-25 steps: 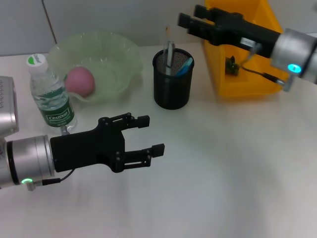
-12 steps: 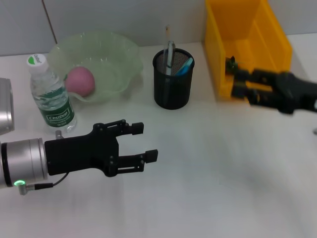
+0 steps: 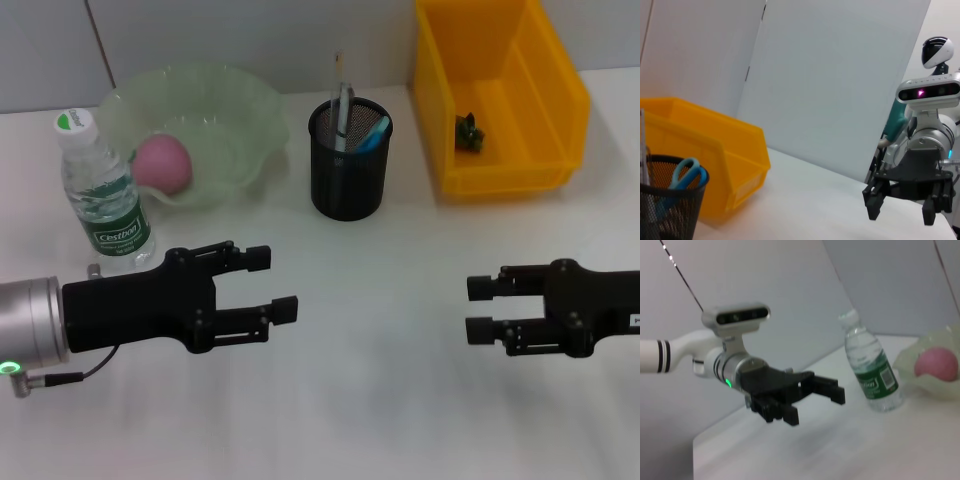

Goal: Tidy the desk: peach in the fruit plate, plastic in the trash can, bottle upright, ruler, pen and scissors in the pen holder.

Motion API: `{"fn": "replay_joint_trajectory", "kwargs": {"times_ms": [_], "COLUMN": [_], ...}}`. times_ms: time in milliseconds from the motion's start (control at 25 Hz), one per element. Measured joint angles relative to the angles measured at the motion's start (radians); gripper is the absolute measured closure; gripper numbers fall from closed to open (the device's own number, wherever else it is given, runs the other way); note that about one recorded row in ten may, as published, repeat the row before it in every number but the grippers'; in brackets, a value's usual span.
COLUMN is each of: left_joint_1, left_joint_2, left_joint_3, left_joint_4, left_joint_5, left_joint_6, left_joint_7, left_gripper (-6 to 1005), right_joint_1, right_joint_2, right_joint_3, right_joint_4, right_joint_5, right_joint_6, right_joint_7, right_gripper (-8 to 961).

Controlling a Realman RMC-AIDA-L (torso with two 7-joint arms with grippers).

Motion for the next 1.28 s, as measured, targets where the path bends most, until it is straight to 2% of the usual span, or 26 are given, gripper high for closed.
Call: {"fn": "replay_joint_trajectory", "kwargs": {"times_ms": [160,440,720,1280], "left_joint_1": [0.000,-0.003,-0.006,-0.005], "left_joint_2": [0.005,-0.013,-0.016,-0.017], "left_joint_3": [0.007,0.005,0.003,0.000], "left_joint_4": [-0.006,-0.006,-0.006,-0.006], "left_joint_5": [0.011,0.069,0.078,0.076], "left_joint_6": [0.003,-0.007,-0.008,-0.008], "left_joint_7": [-0.004,0.009,0.009,0.010], "left_gripper": [206,207,209,212], "right_joint_1": [-0.008,-0.012,-0.003,0.002], "right_joint_2": [0.003,0.015,0.027,0.033], "right_joint_3": [0.009,0.028,0.028,0.019], "right_joint_4": [-0.014,-0.017,-0.016,-0.007], "right_joint_5": [-0.014,-0.015,-0.015,-0.017], "right_joint_6": [0.007,0.039,0.048,0.067], "right_joint_7": [-0.018,-0.058,-0.081,-0.082], "right_gripper": [275,276,276,277]}}
